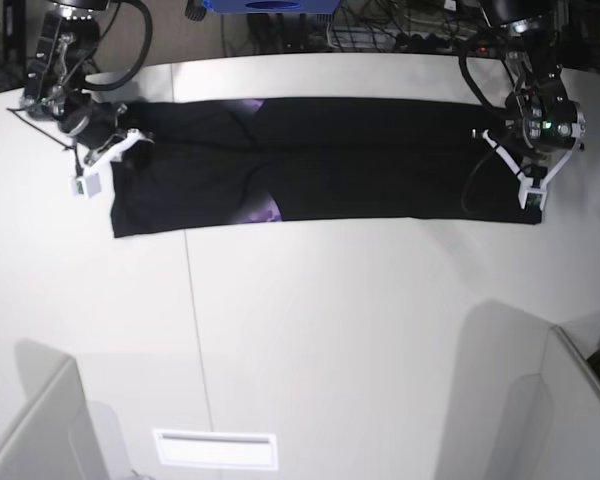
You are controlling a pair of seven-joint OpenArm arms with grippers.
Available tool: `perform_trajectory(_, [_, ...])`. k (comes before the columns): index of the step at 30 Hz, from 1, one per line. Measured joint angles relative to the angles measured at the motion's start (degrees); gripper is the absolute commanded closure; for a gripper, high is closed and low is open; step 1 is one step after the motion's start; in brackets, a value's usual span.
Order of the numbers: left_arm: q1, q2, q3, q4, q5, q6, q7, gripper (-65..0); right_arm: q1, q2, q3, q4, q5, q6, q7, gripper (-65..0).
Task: Fold the T-shirt properly
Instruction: 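Grasp the hem end of the strip with the left gripper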
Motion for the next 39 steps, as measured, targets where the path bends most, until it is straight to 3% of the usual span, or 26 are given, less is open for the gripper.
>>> perform_trajectory(4, [-3.41, 0.63, 0.2, -0.44, -0.92, -0.13, 0.48, 0.0, 1.18, -0.02, 0.04, -0.13, -1.16, -0.2, 0.33, 0.0])
perform_trajectory(8, [-5.86, 0.46, -0.7, 2.32, -1.38, -0.28, 6.27, 0.0, 1.09, -0.07, 0.04, 0.9, -1.53, -0.68, 0.09, 0.0])
perform_trajectory(15, [-5.88, 0.33, -7.61, 13.05, -1.62, -0.57, 7.34, 0.0, 0.79, -2.12, 0.2, 12.85, -2.64, -1.11, -0.94, 0.0])
perform_trajectory(18, [-5.44, 0.48, -14.12, 13.55, -3.82, -1.14, 7.19, 0.0, -0.46, -2.21, 0.0, 20.15, -1.81, -0.76, -0.92, 0.0])
perform_trajectory(19, [-5.22, 0.46, -17.31, 13.35, -6.38, -1.25, 7.5, 0.0, -0.94, -2.21, 0.13, 22.16, -2.27, -0.92, -0.96, 0.0])
perform_trajectory(23, [-1.6, -3.32, -28.74, 9.27, -21.0, -9.09, 7.17, 0.0, -1.84, -3.85, -0.07, 23.41, -1.95, -0.85, -1.42, 0.0])
perform_trajectory(25, [0.09, -5.16, -31.91, 5.09, -27.26, -9.6, 7.3, 0.0, -2.16, -3.85, -0.15, 23.39, -2.03, -0.87, -1.77, 0.0])
perform_trajectory(28, [1.9, -6.08, -33.64, 1.25, -35.04, -9.75, 7.19, -33.9, -2.19, -3.67, -0.2, 23.39, -2.19, -0.9, -1.4, 0.0])
perform_trajectory(31, [2.45, -5.95, -33.18, -1.31, -37.31, -9.99, 1.38, -57.3, -2.19, -3.8, -0.28, 23.39, -2.16, -0.87, -1.4, 0.0])
perform_trajectory(33, [3.06, -6.05, -32.26, -2.64, -37.38, -9.92, -2.49, -63.0, -2.21, -3.8, -0.5, 23.39, -2.19, -0.87, -1.4, 0.0])
perform_trajectory(39, [2.45, -5.9, -22.05, -11.96, -37.11, -9.92, -8.72, -62.9, -2.54, -3.82, -0.5, 23.39, -2.21, -0.87, -1.57, 0.0])
